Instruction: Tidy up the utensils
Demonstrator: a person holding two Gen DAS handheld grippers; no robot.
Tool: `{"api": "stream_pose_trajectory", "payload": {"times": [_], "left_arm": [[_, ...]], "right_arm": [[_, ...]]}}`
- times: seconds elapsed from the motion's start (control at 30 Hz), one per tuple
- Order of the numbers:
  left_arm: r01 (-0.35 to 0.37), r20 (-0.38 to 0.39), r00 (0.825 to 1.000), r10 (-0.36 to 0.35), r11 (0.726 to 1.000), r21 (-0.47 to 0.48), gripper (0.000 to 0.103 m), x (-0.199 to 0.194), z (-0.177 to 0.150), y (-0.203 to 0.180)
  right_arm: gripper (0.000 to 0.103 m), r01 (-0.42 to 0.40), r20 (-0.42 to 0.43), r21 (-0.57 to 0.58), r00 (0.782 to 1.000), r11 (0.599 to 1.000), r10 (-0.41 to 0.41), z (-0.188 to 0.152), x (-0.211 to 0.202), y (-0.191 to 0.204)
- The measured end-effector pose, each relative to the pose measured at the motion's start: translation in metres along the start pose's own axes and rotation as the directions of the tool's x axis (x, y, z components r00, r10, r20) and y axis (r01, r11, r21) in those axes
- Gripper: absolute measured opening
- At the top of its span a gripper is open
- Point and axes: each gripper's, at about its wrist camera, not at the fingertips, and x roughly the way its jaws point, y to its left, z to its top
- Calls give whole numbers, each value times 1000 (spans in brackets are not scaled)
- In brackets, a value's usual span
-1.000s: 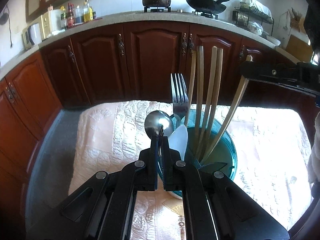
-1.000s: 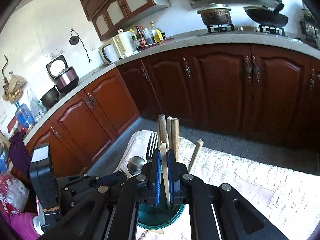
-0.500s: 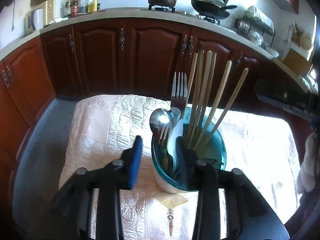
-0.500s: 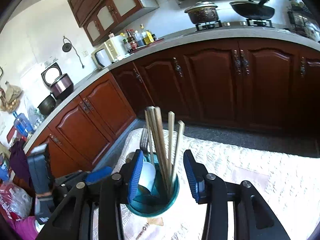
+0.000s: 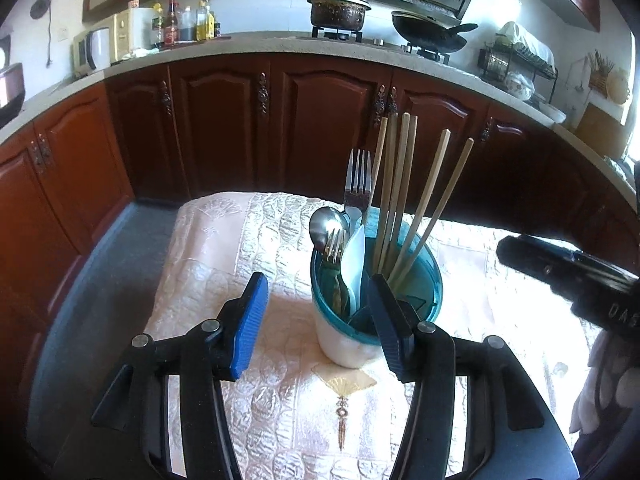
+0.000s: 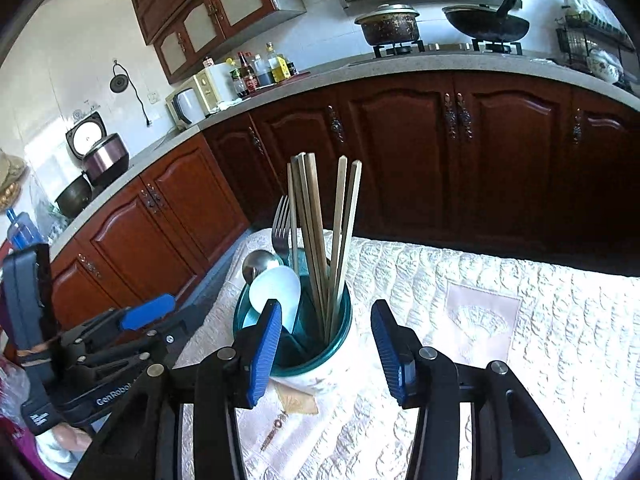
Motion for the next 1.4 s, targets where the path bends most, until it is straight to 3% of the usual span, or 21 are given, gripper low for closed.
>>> {"api": "stream_pose_trajectory", "payload": {"times": [0.37,0.83,1.4], "left_arm": [[-44,48,998,43,999,21,52,-31,-10,-11],[-77,87,993,74,996,34,52,-55,-19,-19],[-69,49,997,67,997,40,52,-48,-35,-19]], "right_arm": [[57,48,45,-17,998,999,-48,-15,-20,12],[58,73,58,-39,996,997,-70,-22,-35,24],[61,81,-61,-69,994,994,-85,-54,-13,23]]}}
